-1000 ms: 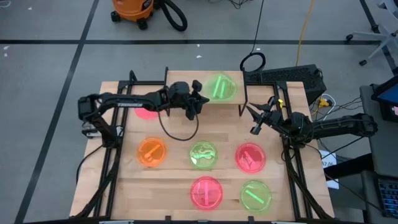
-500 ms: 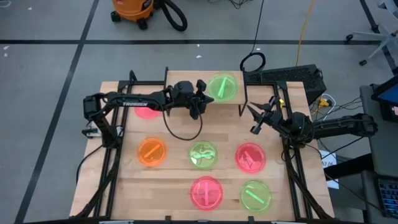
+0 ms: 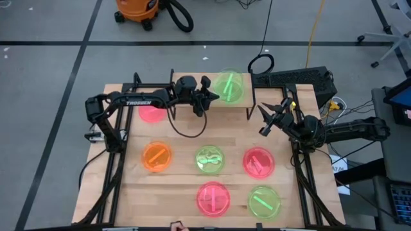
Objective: Place and stack plates onto a shelf
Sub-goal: Stack the green plate on top of the green plate on the shelf
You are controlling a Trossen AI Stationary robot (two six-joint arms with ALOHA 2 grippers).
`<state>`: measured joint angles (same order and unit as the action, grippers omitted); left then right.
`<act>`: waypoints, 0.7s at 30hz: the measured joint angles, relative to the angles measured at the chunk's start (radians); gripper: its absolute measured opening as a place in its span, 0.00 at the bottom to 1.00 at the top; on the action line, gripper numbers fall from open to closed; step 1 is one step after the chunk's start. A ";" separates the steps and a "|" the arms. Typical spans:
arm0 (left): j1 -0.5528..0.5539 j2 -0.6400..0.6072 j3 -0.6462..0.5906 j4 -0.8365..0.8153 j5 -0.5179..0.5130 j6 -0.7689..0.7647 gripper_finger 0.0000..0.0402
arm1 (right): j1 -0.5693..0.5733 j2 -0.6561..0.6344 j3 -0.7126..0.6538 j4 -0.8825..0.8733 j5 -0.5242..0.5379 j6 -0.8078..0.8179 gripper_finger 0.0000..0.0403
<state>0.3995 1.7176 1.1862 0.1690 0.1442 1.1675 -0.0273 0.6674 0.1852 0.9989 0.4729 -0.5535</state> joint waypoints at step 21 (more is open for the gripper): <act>0.010 0.087 0.163 -0.161 0.040 0.007 0.00 | -0.032 0.000 0.000 0.022 -0.003 0.018 0.17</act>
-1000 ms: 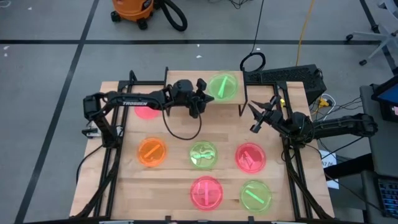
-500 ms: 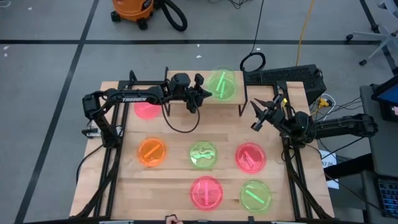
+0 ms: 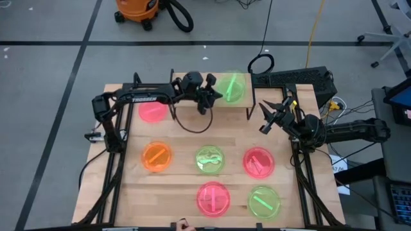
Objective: Place and stack plates onto a shelf
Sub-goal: Stack the green plate on top of the green plate on the shelf
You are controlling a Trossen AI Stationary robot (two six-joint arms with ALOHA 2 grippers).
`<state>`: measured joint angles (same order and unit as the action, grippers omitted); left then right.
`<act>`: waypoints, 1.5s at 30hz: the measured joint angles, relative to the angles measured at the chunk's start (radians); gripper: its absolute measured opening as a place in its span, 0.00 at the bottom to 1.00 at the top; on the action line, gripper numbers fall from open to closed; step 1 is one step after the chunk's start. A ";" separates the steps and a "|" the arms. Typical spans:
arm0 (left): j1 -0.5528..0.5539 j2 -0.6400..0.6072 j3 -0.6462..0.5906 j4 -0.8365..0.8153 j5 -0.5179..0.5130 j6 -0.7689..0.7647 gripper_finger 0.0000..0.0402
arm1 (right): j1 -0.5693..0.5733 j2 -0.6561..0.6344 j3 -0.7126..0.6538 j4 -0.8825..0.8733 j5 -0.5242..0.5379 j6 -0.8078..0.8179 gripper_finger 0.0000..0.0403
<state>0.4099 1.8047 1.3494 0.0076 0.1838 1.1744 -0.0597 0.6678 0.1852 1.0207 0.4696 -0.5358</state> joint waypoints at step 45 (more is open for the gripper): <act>-0.026 0.074 0.145 -0.251 -0.156 -0.047 0.10 | 0.000 0.001 0.000 -0.038 0.001 0.018 0.17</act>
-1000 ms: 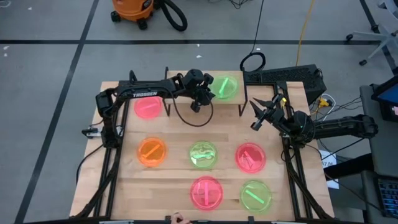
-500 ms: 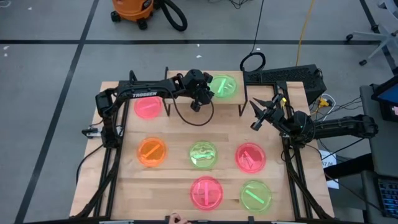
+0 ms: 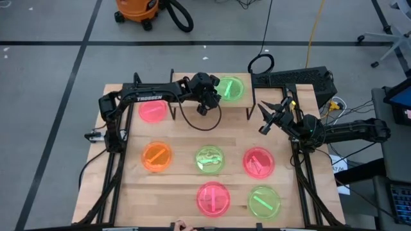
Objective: Place and stack plates onto a shelf
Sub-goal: Stack the green plate on top of the green plate on the shelf, then stack the pink plate on top of the green plate on the shelf
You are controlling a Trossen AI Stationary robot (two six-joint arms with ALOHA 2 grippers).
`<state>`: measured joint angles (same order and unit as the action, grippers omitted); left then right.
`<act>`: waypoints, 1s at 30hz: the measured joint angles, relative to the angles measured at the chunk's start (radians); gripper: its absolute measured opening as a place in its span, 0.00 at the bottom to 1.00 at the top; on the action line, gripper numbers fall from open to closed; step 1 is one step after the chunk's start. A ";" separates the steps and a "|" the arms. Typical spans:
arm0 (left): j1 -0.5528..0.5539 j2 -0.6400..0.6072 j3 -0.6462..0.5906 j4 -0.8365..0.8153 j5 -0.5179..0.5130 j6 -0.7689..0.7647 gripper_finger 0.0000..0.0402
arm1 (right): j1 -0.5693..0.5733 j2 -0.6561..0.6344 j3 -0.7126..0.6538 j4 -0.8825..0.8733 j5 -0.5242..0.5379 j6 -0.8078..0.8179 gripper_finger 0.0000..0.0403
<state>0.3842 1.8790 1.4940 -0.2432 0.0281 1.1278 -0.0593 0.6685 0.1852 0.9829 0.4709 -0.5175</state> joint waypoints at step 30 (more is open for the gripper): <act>-0.031 -0.220 0.000 -0.086 -0.009 -0.221 0.21 | 0.000 0.000 0.000 -0.024 0.003 -0.013 0.17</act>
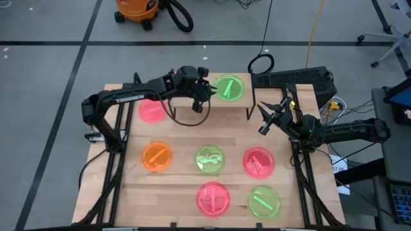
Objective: Place and stack plates onto a shelf
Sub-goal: Stack the pink plate on top of the green plate on the shelf
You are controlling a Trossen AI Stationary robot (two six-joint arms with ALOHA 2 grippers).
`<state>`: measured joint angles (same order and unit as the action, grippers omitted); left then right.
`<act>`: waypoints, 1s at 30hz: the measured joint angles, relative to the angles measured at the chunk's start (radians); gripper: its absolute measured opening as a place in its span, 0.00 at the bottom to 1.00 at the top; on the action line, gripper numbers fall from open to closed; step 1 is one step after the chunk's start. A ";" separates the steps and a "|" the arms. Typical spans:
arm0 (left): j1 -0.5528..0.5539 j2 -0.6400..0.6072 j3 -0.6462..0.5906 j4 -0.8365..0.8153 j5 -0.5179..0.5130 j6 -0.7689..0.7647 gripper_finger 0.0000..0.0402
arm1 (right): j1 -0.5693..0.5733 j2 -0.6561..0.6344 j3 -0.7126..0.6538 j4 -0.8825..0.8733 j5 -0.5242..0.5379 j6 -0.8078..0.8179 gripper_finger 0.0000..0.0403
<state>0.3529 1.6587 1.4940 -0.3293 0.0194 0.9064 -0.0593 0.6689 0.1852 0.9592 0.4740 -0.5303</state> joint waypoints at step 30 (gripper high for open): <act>-0.139 -0.794 -0.960 0.687 0.100 -0.522 0.21 | 0.000 0.007 0.075 -0.258 0.000 0.137 0.17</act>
<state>0.2134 0.8645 0.5340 0.3580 0.1197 0.3844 -0.0597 0.6755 0.2607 0.7015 0.4745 -0.3930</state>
